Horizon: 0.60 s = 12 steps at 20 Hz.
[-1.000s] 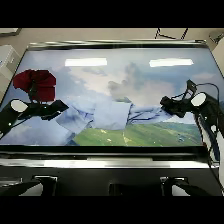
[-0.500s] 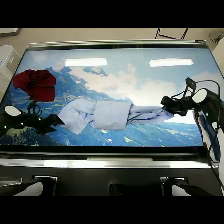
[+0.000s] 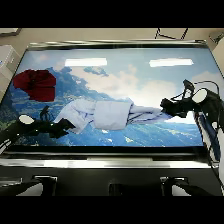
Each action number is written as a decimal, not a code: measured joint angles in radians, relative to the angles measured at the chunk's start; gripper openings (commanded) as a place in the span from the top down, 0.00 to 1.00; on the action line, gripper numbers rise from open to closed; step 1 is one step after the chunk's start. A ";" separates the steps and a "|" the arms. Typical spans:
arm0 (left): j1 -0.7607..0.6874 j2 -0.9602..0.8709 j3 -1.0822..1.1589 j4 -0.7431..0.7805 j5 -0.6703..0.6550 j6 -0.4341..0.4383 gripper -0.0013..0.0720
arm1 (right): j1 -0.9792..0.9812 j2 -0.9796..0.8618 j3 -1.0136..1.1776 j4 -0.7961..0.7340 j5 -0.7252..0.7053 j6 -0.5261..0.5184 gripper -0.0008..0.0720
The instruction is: Fold the clothes and pants, and hang the long-sleeved shirts on hangers.
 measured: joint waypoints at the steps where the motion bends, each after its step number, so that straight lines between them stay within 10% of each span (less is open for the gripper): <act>1: -0.018 -0.007 -0.002 -0.019 0.023 0.000 0.19 | 0.000 0.000 0.000 0.000 0.001 0.000 0.94; 2: -0.033 -0.017 -0.004 -0.042 0.043 -0.002 0.29 | 0.000 0.000 0.000 0.001 0.004 0.000 0.94; 4: -0.061 -0.041 -0.007 -0.052 0.086 -0.014 0.95 | 0.000 0.000 0.000 0.005 0.008 0.000 0.94; 12: -0.045 0.092 0.204 -0.065 0.133 0.068 0.95 | 0.000 0.018 0.084 -0.001 0.031 -0.051 0.94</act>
